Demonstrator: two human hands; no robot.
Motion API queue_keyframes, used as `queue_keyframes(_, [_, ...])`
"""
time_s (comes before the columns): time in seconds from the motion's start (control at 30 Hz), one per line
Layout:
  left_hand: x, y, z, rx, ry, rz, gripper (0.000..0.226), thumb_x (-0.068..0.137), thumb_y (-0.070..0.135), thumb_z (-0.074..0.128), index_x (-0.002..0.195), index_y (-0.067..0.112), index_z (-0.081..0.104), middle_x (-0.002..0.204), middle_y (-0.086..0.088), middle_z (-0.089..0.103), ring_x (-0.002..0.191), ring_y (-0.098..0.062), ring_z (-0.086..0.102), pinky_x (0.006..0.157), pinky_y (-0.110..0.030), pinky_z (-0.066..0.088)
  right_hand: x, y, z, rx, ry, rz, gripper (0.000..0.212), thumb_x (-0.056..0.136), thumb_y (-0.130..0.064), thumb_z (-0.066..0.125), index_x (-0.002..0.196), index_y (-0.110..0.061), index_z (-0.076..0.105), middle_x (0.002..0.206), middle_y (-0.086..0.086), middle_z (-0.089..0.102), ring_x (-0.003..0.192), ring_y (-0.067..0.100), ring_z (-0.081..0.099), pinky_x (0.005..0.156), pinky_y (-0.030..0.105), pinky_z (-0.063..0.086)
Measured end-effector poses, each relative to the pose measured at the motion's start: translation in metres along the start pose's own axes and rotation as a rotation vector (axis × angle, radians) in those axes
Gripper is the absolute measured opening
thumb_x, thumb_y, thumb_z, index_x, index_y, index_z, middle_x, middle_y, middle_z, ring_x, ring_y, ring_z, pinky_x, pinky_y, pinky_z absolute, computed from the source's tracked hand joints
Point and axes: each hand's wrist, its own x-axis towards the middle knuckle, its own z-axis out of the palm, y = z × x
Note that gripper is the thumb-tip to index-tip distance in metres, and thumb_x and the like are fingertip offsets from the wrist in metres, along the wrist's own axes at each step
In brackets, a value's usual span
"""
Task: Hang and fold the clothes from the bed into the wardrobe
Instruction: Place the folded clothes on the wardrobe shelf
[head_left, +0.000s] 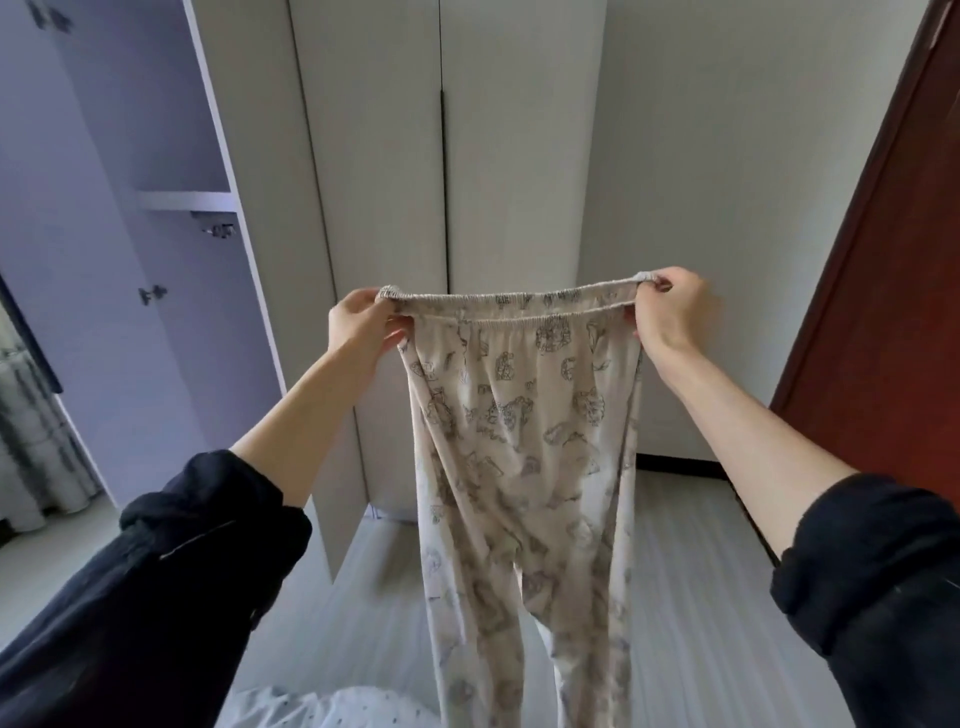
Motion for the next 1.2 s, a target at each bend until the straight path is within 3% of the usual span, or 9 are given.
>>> queue_keyframes(0.13, [0.001,0.033,-0.012,0.037,0.025,0.087,0.012,0.090,0.005,0.048,0.088,0.011,0.058,0.078,-0.006,0.065,0.070,-0.018,0.066,0.075,-0.032,0.057,-0.010,-0.038,-0.008,0.030,0.056,-0.096,0.024,0.081,-0.016,0.049,0.092,-0.020,0.070,0.087,0.007,0.071,0.082,0.031,0.067,0.073,0.046,0.055])
queue_keyframes(0.33, [-0.048,0.075,-0.068,0.161,0.097,0.230,0.010,0.088,0.015,0.051,0.082,0.011,0.058,0.074,-0.007,0.068,0.060,-0.014,0.067,0.057,-0.025,0.054,-0.069,-0.083,-0.042,0.154,0.030,-0.121,0.014,0.083,-0.015,0.056,0.088,-0.020,0.069,0.086,0.001,0.070,0.081,0.024,0.068,0.075,0.046,0.056])
queue_keyframes(0.47, [-0.103,0.092,-0.132,0.128,0.169,0.252,0.016,0.088,0.013,0.051,0.084,0.011,0.066,0.080,-0.009,0.071,0.068,-0.016,0.069,0.057,-0.022,0.053,-0.149,-0.103,-0.075,0.054,0.026,-0.242,0.007,0.083,-0.019,0.065,0.088,-0.020,0.060,0.084,-0.007,0.061,0.082,0.015,0.060,0.070,0.027,0.046])
queue_keyframes(0.57, [-0.146,0.107,-0.179,0.019,0.177,0.246,0.022,0.089,0.005,0.049,0.079,0.016,0.064,0.077,-0.006,0.067,0.067,-0.015,0.067,0.072,-0.026,0.057,-0.203,-0.117,-0.086,0.049,-0.048,-0.296,0.009,0.080,-0.019,0.066,0.079,-0.023,0.057,0.078,-0.007,0.063,0.080,0.017,0.064,0.069,0.028,0.049])
queue_keyframes(0.73, [-0.215,0.109,-0.274,0.141,0.251,0.252,0.019,0.093,0.009,0.049,0.082,0.020,0.061,0.085,-0.007,0.067,0.070,-0.015,0.068,0.067,-0.024,0.057,-0.286,-0.132,-0.092,-0.003,-0.347,-0.314,0.008,0.073,-0.023,0.064,0.068,-0.023,0.058,0.073,0.000,0.070,0.074,0.023,0.067,0.070,0.041,0.057])
queue_keyframes(0.9, [-0.282,0.042,-0.362,0.240,0.338,-0.001,0.020,0.091,0.006,0.045,0.083,0.013,0.061,0.075,-0.008,0.065,0.054,-0.011,0.066,0.068,-0.030,0.056,-0.387,-0.090,-0.072,-0.166,-0.679,-0.265,0.006,0.078,-0.020,0.064,0.074,-0.016,0.062,0.075,-0.005,0.060,0.074,0.016,0.055,0.060,0.026,0.040])
queue_keyframes(0.97, [-0.310,0.000,-0.403,0.274,0.345,-0.156,0.019,0.091,0.006,0.044,0.087,0.011,0.061,0.077,-0.010,0.064,0.050,-0.010,0.065,0.064,-0.028,0.057,-0.432,-0.067,-0.059,-0.194,-0.813,-0.258,0.002,0.078,-0.016,0.064,0.080,-0.016,0.063,0.085,-0.001,0.060,0.081,0.017,0.055,0.068,0.025,0.041])
queue_keyframes(1.07, [-0.349,-0.054,-0.448,0.260,0.299,-0.340,0.022,0.097,0.012,0.040,0.083,0.012,0.056,0.083,-0.012,0.062,0.052,-0.013,0.066,0.050,-0.020,0.055,-0.480,-0.037,-0.044,-0.222,-1.005,-0.233,0.020,0.081,-0.009,0.061,0.098,-0.016,0.067,0.091,-0.001,0.063,0.088,0.014,0.057,0.079,0.022,0.043])
queue_keyframes(1.2, [-0.383,-0.090,-0.480,0.259,0.382,-0.423,0.018,0.095,0.008,0.043,0.085,0.009,0.057,0.077,-0.011,0.059,0.052,-0.018,0.062,0.048,-0.022,0.053,-0.521,-0.015,-0.034,-0.295,-1.131,-0.244,0.024,0.082,-0.009,0.056,0.097,-0.015,0.073,0.082,0.001,0.065,0.079,0.012,0.054,0.064,0.019,0.037])
